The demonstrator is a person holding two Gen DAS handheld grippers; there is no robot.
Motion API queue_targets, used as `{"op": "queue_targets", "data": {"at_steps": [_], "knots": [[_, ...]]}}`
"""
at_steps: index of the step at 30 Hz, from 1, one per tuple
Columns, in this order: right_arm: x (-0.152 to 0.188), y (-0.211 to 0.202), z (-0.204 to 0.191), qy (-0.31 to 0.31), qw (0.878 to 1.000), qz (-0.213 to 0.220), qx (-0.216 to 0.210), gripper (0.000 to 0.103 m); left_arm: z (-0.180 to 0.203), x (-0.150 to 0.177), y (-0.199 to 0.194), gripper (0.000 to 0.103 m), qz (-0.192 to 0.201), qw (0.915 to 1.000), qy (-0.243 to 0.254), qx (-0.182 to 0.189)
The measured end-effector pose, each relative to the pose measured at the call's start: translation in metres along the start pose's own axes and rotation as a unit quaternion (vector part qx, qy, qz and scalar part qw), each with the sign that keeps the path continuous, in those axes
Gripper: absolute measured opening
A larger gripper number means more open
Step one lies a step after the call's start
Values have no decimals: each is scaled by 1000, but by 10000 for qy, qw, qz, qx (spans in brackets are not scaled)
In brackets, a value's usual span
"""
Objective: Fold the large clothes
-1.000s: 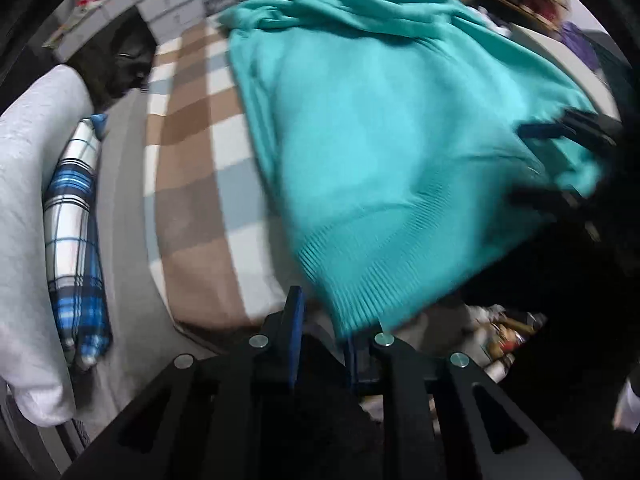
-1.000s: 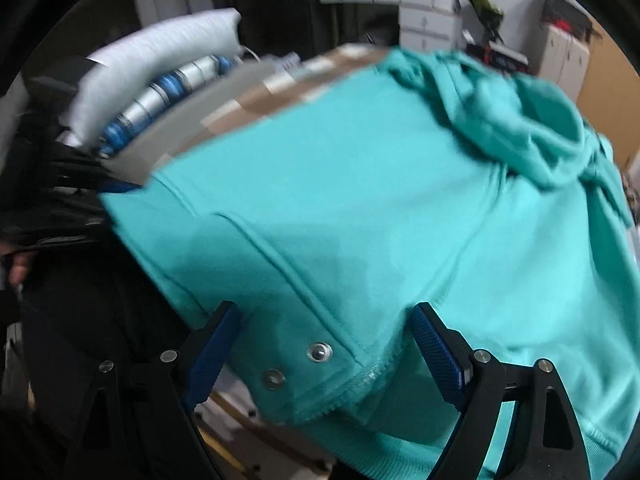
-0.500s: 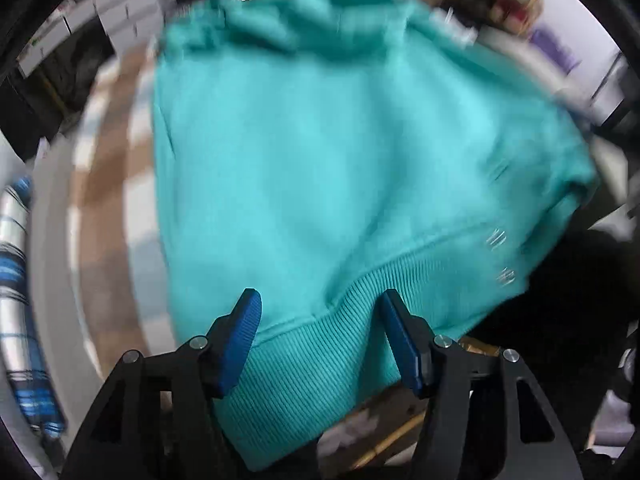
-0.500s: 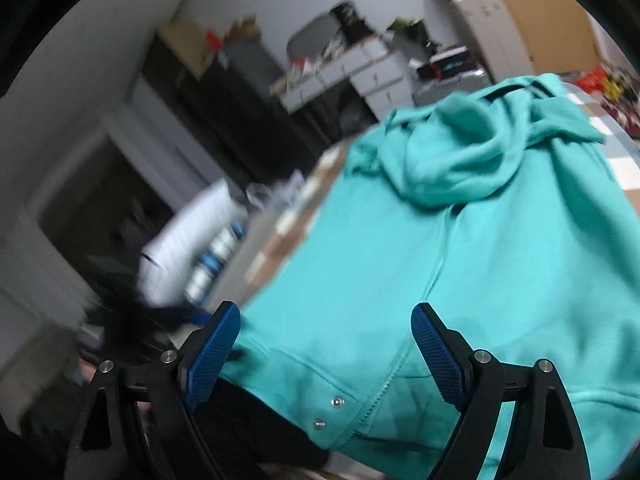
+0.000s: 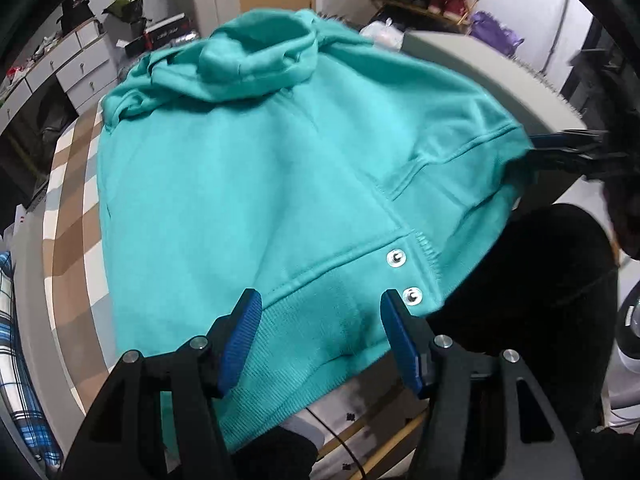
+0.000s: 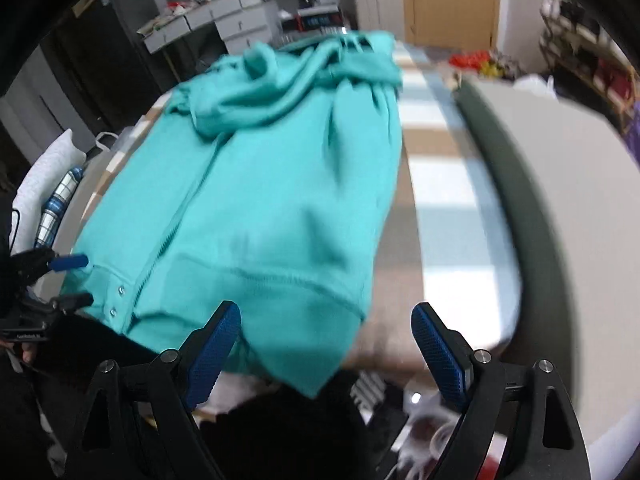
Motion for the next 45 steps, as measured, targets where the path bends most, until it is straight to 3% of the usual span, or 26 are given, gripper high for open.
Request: {"op": "queue_targets", "data": {"at_steps": [3,7,8,9,10,11,14,16,19,22,25,30,31,33,35,36,38,39,40,42,43,45], "knots": [[12,-2,-12,-456,9989,11,102,85,-1,7,3,57,-58,10000,-9,-38],[18,8,-19,-1047,9875,76,1178,81,-4,7,2,57,-81,9998,-156,-17],[16,12,-18,-1076,9844,68,1391,63,-6,4,4,57,-87,9997,-207,-17],[13,15,-16,-1045,9839,8,1451,34,-10,4,5,57,-97,9996,-257,-8],[14,16,-14,-965,9859,6,1368,22,-14,5,8,57,-132,9994,-323,-13],[15,11,-13,-883,9883,90,1243,12,-16,6,10,57,-165,9991,-378,-28],[25,-8,-7,-845,9906,476,963,8,-23,10,14,57,-224,9985,-503,54],[33,-14,3,-656,9931,636,740,6,-23,10,11,57,-205,9985,-495,55],[40,2,29,17,9990,406,184,5,-21,13,8,57,-252,9989,-383,-95],[47,12,30,-41,9992,279,296,5,-25,20,2,57,-267,9985,-291,-383],[45,-1,24,-133,9992,351,110,10,-37,31,-12,57,-184,9979,-363,-514],[27,-33,29,181,9923,865,-863,53,-67,42,-26,57,-76,9941,-1073,144],[19,-37,29,186,9900,909,-1061,54,-71,42,-26,57,-78,9929,-1170,199],[9,-41,26,267,9834,1043,-1461,54,-82,41,-24,57,-111,9903,-1384,-64],[-4,-48,23,404,9700,1342,-1987,54,-88,40,-20,57,-161,9881,-1523,-153],[-8,-50,22,423,9680,1472,-1990,59,-91,39,-13,57,-253,9864,-1622,29],[-18,-36,24,574,9776,1368,-1495,69,-96,39,-2,57,-404,9823,-1805,284],[-22,-16,25,725,9843,984,-1276,68,-97,43,2,57,-508,9797,-1890,430],[-24,-2,24,792,9849,715,-1362,65,-99,44,9,57,-599,9762,-1995,604],[-21,22,19,816,9847,170,-1529,39,-99,45,9,57,-531,9734,-2066,841],[-18,28,18,824,9871,5,-1371,34,-96,46,10,57,-592,9706,-2054,1105],[-10,36,18,870,9876,-144,-1300,18,-95,48,10,57,-554,9710,-2026,1137]]}}
Point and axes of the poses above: each gripper's, at about its wrist camera, not at the fingertips, and y roughly the way its jaws point, z to its right, x to its underside, the point moved 6 cm from there along y, roughly the way its jaws point, and after that the axes turned 10 degrees about -z, right-handed, at the moved point
